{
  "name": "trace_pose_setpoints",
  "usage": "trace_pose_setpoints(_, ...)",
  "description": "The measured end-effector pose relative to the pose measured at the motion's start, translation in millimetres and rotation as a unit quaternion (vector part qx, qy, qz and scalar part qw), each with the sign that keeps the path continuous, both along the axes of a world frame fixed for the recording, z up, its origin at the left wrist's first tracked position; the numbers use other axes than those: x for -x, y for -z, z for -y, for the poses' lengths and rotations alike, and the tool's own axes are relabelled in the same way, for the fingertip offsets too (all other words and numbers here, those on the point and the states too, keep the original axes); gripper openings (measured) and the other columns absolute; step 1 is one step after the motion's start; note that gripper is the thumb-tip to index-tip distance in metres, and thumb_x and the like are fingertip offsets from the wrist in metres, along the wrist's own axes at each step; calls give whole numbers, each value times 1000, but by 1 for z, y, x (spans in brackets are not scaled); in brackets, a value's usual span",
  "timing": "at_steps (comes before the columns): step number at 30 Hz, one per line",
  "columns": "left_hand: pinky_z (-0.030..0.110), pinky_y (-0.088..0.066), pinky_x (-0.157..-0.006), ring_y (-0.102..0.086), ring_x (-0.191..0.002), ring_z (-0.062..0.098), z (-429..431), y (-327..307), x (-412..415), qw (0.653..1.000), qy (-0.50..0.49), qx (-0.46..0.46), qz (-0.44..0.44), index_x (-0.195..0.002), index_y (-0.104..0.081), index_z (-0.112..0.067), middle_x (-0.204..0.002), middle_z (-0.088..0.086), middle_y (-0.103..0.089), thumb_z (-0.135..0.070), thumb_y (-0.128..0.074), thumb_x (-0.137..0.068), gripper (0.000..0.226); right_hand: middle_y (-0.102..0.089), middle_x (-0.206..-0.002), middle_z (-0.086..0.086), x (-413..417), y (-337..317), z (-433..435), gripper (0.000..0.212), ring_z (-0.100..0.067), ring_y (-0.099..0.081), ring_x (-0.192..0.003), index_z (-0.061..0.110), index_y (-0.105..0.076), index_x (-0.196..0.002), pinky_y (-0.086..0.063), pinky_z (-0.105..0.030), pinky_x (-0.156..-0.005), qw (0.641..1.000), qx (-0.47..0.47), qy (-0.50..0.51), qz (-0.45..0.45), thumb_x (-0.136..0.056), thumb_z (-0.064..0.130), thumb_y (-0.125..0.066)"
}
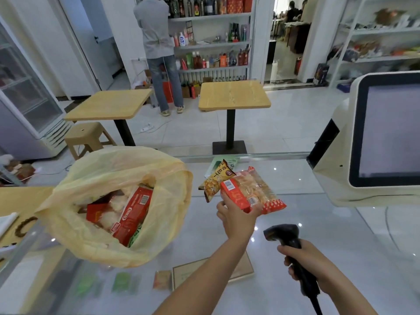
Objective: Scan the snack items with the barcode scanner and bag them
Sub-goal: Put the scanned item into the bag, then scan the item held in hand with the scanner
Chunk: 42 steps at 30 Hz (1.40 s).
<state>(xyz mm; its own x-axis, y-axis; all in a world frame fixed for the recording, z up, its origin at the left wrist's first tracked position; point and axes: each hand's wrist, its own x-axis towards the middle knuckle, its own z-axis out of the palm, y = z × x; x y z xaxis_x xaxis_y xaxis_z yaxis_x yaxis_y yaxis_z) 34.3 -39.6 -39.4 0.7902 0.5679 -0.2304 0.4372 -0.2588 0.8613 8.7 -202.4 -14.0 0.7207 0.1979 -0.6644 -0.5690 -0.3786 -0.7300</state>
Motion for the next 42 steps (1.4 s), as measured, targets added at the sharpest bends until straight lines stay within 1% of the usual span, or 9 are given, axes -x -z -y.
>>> trace_pose_setpoints(3, 37, -41, -96, -36, -127, 24, 0, 12, -7, 998, -38, -36, -42, -145, -21, -22, -133, 6, -38, -55, -65, -80, 85, -50, -56, -8, -1, -2, 3, 28, -18, -44, -41, 0, -54, -97, -37, -24, -42, 999, -23, 25, -5, -92, 26, -62)
trace_pose_setpoints(5, 34, -50, -87, -53, -112, 21, -8, 18, 0, 998, -44, -41, -1, -127, -41, -22, -114, 0, -54, -47, -65, -83, 56, -46, -54, -5, -2, -5, 3, 40, -17, -41, -41, 1, -55, -95, -34, -23, -42, 999, -32, 40, -6, -92, 41, -58)
trace_pose_setpoints(8, 17, -50, -69, -61, -84, 4, -30, 15, 29, 997, 4, 15, 74, -110, -47, -29, -91, -14, -57, -35, -67, -86, 32, -43, -52, -4, -1, -7, 3, 59, -16, -38, -40, -1, -58, -98, -32, -22, -41, 998, -36, 57, -13, -90, 56, -48)
trace_pose_setpoints(13, 24, -53, -79, -62, -89, 4, -69, 26, 84, 981, 151, -66, 107, -114, -56, -35, -100, -15, -65, -34, -75, -78, 41, -41, -51, -4, -1, -29, -5, 78, -14, -35, -37, -4, -58, -105, -29, -21, -37, 997, -64, 13, -38, -85, 70, -39)
trace_pose_setpoints(20, 3, -44, -75, -55, -96, -15, -82, 14, 117, 980, 156, -75, 98, -111, -48, -42, -99, -29, -58, -34, -75, -79, 43, -43, -53, -3, 1, -117, -32, 78, -13, -35, -38, 3, -60, -102, -30, -21, -37, 989, -26, -143, 13, -79, 75, -38)
trace_pose_setpoints(26, 7, -47, -76, -59, -92, -6, -94, 14, 139, 977, 156, -92, 114, -108, -47, -47, -97, -25, -62, -28, -76, -79, 45, -42, -52, -1, 10, -152, -47, 94, -13, -34, -39, 3, -60, -105, -29, -21, -39, 972, 31, -228, 40, -63, 84, -41)
trace_pose_setpoints(35, 22, -53, -79, -62, -89, 4, -106, 25, 155, 977, 145, -92, 123, -113, -53, -43, -99, -17, -66, -32, -75, -77, 43, -41, -52, -1, 13, -152, -62, 84, -13, -32, -38, 5, -60, -96, -27, -22, -39, 967, 46, -244, 62, -67, 81, -41)
trace_pose_setpoints(38, 17, -51, -81, -60, -94, -1, -105, 25, 157, 978, 149, -91, 110, -119, -53, -36, -104, -19, -64, -39, -73, -79, 44, -43, -53, -2, 11, -146, -64, 93, -14, -34, -40, 0, -62, -105, -30, -22, -39, 968, 44, -240, 59, -65, 82, -42)
trace_pose_setpoints(42, 9, -47, -81, -57, -98, -5, -98, 22, 160, 981, 139, -108, 86, -124, -47, -37, -109, -24, -58, -46, -68, -82, 48, -47, -51, -3, 3, -110, -71, 77, -16, -41, -39, 2, -59, -99, -34, -24, -40, 979, 54, -179, 81, -80, 74, -41)
